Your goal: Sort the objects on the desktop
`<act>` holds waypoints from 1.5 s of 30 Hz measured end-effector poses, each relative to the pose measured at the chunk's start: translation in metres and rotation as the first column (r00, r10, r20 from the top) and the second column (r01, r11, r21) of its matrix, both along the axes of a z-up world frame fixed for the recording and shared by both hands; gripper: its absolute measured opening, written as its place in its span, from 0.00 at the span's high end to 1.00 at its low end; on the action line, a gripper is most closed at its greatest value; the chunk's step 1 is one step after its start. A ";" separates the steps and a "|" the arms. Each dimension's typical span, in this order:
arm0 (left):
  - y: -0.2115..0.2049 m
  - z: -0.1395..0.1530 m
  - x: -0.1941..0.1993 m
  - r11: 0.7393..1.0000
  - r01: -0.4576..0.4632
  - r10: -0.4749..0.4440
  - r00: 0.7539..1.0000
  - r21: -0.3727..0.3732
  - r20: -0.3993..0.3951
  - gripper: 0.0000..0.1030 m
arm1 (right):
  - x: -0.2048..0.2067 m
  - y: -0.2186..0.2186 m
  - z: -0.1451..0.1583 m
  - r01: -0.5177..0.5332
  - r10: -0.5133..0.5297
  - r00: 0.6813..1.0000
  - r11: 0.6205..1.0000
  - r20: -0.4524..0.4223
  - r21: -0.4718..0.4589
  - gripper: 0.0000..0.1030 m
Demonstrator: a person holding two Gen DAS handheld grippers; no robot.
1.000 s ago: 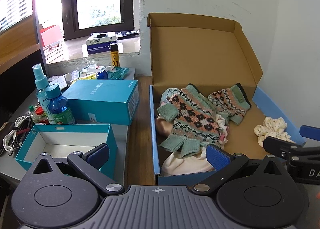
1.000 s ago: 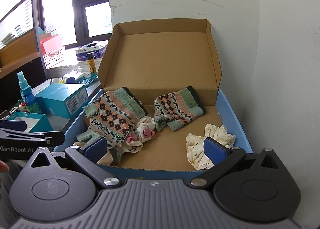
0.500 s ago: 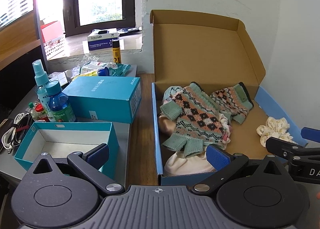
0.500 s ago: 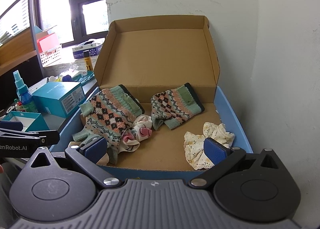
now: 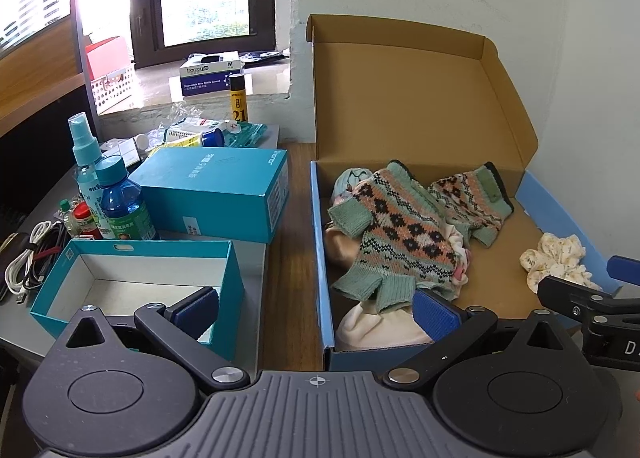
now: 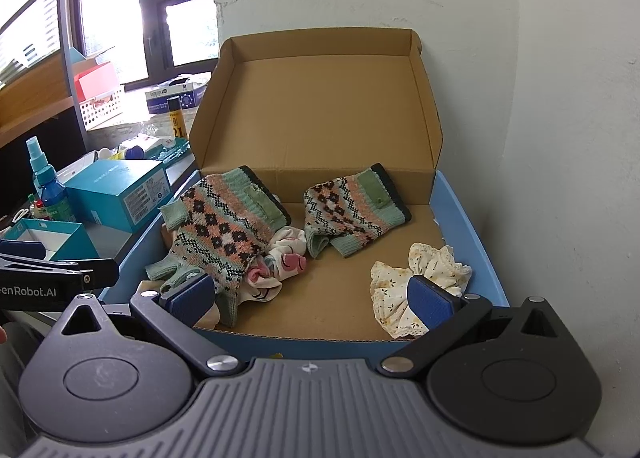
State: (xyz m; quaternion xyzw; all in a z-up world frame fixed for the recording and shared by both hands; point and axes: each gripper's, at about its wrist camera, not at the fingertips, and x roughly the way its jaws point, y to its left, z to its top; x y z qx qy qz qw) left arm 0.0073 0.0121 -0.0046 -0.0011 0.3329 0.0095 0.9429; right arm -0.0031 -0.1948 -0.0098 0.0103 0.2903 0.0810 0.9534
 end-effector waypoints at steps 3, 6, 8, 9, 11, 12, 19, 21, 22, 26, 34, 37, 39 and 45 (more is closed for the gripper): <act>-0.001 -0.001 0.000 1.000 0.006 -0.006 1.000 0.004 -0.007 0.00 | 0.000 0.000 -0.001 0.001 -0.001 1.000 1.000 -0.001 0.000 0.00; -0.002 -0.002 0.001 1.000 0.013 -0.013 1.000 0.008 -0.014 0.00 | 0.000 -0.001 -0.001 0.002 -0.002 1.000 1.000 -0.003 0.002 0.00; -0.005 -0.004 0.002 1.000 0.015 -0.015 1.000 0.014 -0.018 0.00 | 0.000 -0.001 -0.002 0.003 -0.003 1.000 1.000 -0.005 0.003 0.00; -0.006 -0.004 0.002 1.000 0.018 -0.018 1.000 0.017 -0.020 0.00 | 0.000 -0.001 -0.002 0.004 -0.004 1.000 1.000 -0.006 0.004 0.00; -0.008 -0.005 0.002 0.999 0.024 -0.024 0.999 0.020 -0.022 0.00 | 0.000 -0.002 -0.003 0.005 -0.005 1.000 1.000 -0.008 0.006 0.00; -0.008 -0.005 0.002 0.999 0.027 -0.026 0.999 0.022 -0.023 0.00 | 0.000 -0.002 -0.003 0.005 -0.005 1.000 1.000 -0.010 0.007 0.00; -0.014 -0.007 0.003 0.998 0.045 -0.044 0.999 0.033 -0.030 0.00 | 0.003 -0.005 -0.005 0.010 -0.009 1.000 1.000 -0.014 0.012 0.00; -0.015 -0.008 0.003 0.998 0.049 -0.048 0.998 0.033 -0.033 0.00 | 0.004 -0.006 -0.006 0.010 -0.010 1.000 1.000 -0.017 0.013 0.00; -0.015 -0.008 0.004 0.998 0.051 -0.050 0.998 0.032 -0.035 0.00 | 0.005 -0.006 -0.006 0.010 -0.010 1.000 1.000 -0.018 0.013 0.00; -0.015 -0.009 0.008 0.998 0.055 -0.054 0.998 0.032 -0.038 0.00 | 0.006 -0.007 -0.008 0.011 -0.011 1.000 1.000 -0.022 0.012 0.00; -0.017 -0.010 0.012 0.998 0.063 -0.062 0.997 0.027 -0.037 0.00 | 0.012 -0.009 -0.010 0.019 -0.019 0.999 1.000 -0.032 0.013 0.00; -0.017 -0.010 0.013 0.997 0.068 -0.067 0.997 0.024 -0.033 0.00 | 0.013 -0.010 -0.011 0.021 -0.021 0.999 1.000 -0.034 0.012 0.00; -0.016 -0.009 0.013 0.997 0.073 -0.072 0.997 0.026 -0.030 0.00 | 0.015 -0.010 -0.012 0.024 -0.023 0.999 1.000 -0.036 0.012 0.00; -0.016 -0.006 0.018 0.995 0.098 -0.098 0.995 0.029 -0.003 0.00 | 0.018 -0.012 -0.012 0.020 -0.020 0.999 1.000 -0.038 0.013 0.00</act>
